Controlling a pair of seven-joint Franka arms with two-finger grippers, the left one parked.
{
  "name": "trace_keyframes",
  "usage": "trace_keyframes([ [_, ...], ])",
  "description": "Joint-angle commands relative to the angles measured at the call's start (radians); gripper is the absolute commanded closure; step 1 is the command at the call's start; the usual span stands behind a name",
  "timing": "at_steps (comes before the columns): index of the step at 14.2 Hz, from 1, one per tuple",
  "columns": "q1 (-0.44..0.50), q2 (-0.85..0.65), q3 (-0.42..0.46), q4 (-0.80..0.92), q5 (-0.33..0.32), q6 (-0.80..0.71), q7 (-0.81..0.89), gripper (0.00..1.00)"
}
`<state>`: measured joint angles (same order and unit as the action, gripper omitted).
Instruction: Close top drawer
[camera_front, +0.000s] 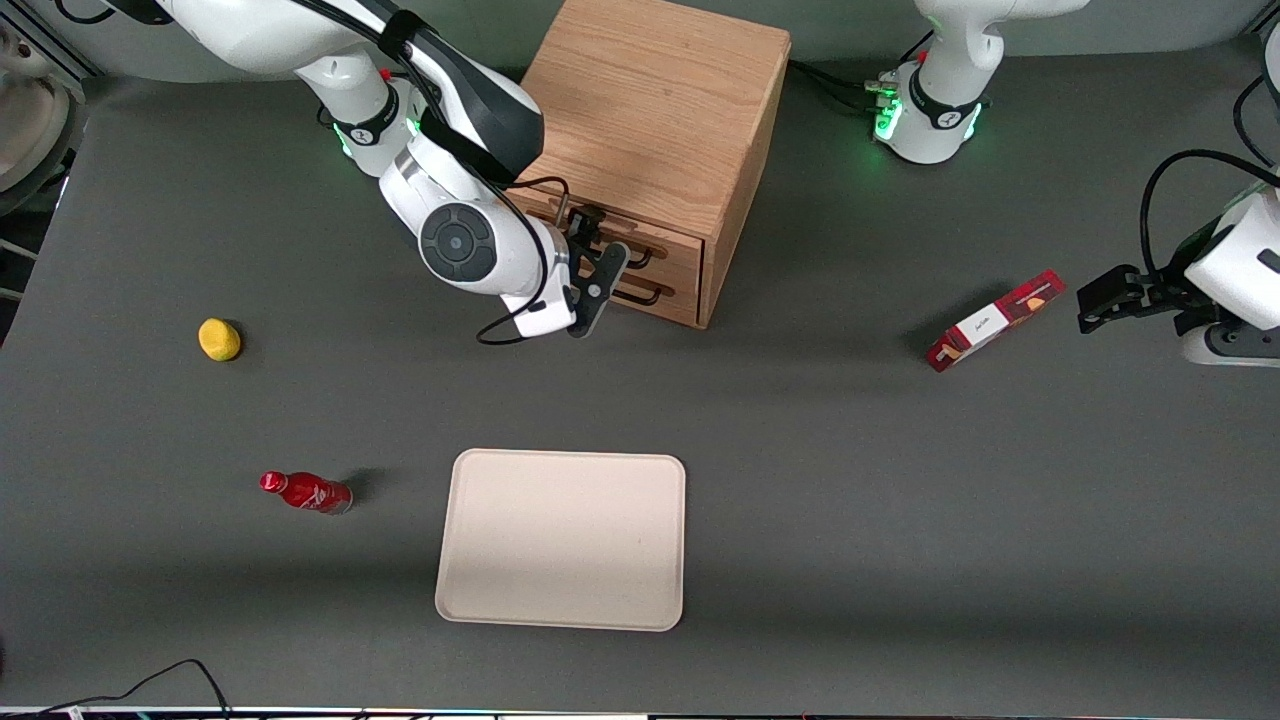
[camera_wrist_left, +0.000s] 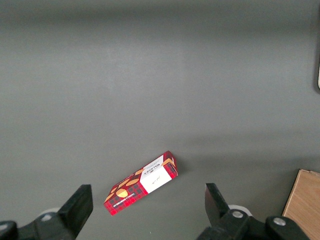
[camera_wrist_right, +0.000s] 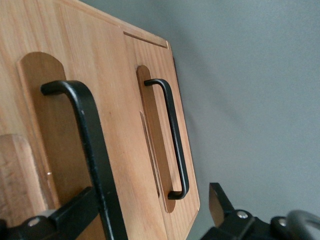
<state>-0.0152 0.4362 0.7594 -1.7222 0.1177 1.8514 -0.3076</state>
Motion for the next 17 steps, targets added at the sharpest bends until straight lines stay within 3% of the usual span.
trace_keyframes([
  [1, -0.011, -0.042, 0.008, 0.015, 0.037, -0.009, 0.016, 0.0],
  [6, -0.014, -0.109, 0.006, 0.081, 0.036, -0.046, 0.018, 0.0],
  [9, -0.015, -0.25, -0.012, 0.136, 0.022, -0.156, 0.062, 0.0],
  [14, -0.014, -0.56, -0.185, 0.133, 0.01, -0.369, 0.196, 0.0],
  [17, -0.012, -0.637, -0.342, 0.118, 0.004, -0.46, 0.203, 0.0],
])
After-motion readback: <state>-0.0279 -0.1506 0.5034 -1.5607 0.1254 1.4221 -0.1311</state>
